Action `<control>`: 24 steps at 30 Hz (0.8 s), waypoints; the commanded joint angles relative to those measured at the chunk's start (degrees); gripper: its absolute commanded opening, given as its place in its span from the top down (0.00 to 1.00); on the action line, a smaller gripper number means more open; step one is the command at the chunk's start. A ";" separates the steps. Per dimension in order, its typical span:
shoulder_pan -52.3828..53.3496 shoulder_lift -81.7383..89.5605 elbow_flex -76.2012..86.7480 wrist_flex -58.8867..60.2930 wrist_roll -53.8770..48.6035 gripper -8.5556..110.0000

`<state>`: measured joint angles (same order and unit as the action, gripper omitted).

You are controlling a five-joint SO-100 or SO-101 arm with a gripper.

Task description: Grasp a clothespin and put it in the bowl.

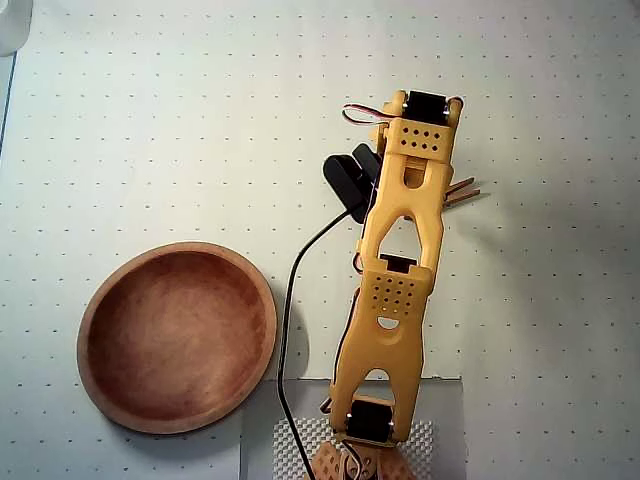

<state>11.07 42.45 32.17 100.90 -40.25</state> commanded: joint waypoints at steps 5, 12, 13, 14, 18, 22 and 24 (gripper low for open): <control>2.11 -1.23 -3.78 1.49 0.26 0.57; 3.96 -1.93 -5.36 1.41 -0.18 0.57; 4.31 -2.11 -5.98 1.41 -0.18 0.57; 4.57 -2.55 -6.68 1.49 -0.18 0.57; 5.19 -5.27 -8.44 1.49 -0.18 0.57; 5.27 -6.59 -8.53 1.49 -0.18 0.57; 5.27 -6.94 -8.53 1.41 -0.18 0.57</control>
<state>16.17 33.31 27.07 100.90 -40.25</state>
